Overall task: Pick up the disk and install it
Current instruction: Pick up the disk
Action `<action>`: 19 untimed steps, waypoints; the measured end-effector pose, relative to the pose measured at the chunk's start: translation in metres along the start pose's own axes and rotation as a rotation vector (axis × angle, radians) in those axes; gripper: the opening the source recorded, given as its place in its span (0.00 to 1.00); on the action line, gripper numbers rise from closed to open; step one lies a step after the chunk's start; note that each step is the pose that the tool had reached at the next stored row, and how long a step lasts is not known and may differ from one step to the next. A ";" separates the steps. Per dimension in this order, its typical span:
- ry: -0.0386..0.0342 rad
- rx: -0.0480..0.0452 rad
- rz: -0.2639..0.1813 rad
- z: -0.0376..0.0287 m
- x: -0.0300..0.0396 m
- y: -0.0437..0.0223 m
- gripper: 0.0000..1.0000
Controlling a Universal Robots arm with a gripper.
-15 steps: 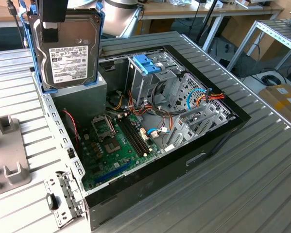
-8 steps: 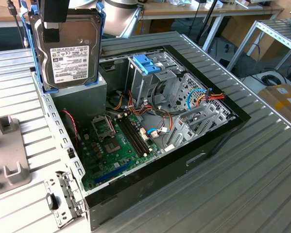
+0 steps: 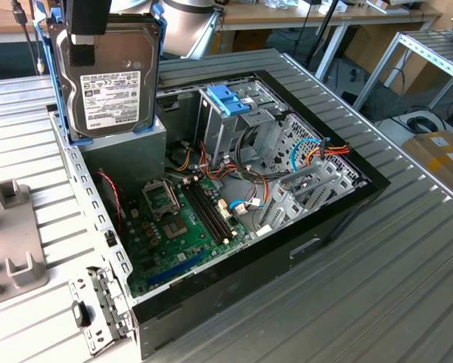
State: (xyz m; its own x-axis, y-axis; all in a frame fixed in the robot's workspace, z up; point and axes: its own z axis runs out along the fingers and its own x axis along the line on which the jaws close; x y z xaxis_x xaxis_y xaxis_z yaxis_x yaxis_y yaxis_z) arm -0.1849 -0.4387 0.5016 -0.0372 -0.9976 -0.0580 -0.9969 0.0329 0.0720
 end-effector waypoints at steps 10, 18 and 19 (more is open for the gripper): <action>0.0000 0.0000 0.000 -0.0003 0.0000 -0.0033 0.37; 0.0000 0.0000 0.000 -0.0004 0.0002 -0.0055 0.37; 0.0000 0.0000 0.000 -0.0005 0.0002 -0.0064 0.37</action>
State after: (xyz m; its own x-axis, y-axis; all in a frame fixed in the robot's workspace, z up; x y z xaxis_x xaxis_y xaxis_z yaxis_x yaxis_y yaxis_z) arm -0.1785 -0.4392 0.5016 -0.0371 -0.9976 -0.0580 -0.9969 0.0329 0.0720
